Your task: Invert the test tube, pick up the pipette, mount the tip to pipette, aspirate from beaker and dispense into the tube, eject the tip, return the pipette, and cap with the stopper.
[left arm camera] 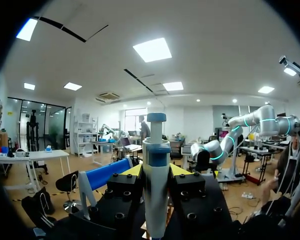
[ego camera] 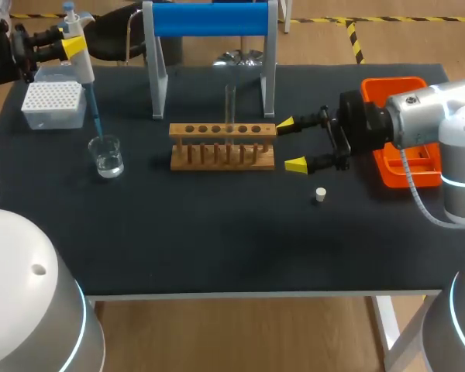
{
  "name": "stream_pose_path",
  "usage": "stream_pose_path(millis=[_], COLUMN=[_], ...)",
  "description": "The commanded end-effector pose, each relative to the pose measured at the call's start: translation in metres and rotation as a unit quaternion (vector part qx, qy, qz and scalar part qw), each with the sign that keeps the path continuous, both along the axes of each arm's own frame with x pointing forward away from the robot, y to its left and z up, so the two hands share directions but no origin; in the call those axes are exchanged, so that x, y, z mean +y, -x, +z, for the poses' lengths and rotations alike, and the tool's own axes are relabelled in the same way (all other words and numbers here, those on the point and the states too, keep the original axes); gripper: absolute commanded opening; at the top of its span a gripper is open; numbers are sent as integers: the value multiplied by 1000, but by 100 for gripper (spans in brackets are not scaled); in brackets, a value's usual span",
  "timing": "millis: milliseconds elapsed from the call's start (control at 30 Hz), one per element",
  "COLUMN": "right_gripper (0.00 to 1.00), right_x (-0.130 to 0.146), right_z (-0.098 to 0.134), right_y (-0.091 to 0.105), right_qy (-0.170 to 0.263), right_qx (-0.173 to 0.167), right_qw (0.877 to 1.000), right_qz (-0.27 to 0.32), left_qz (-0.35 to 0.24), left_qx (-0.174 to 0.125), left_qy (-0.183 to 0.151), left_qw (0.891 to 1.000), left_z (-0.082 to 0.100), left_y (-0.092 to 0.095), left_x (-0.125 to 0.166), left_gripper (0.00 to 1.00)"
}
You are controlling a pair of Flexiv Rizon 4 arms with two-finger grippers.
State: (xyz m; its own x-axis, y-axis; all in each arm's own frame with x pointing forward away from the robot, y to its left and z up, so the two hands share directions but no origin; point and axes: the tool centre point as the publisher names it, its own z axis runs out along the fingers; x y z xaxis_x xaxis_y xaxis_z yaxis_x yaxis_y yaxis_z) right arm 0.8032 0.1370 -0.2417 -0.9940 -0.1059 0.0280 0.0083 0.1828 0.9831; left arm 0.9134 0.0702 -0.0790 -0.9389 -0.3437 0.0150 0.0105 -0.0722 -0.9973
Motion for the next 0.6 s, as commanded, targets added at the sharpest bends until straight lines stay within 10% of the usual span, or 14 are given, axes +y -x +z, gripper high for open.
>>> stream_pose_path(millis=[33, 600], right_gripper=[100, 100], right_x=[-1, 46], right_z=[1, 4], right_y=[0, 21], right_qy=[1, 92], right_qx=[0, -44], right_qw=[1000, 993], right_qz=[1, -50], left_qz=[-1, -1], left_qx=[-1, -1], left_qy=[0, 0], left_qw=[1000, 1000], left_z=[0, 0], left_y=[-1, -1], left_x=[1, 1], left_gripper=[0, 0])
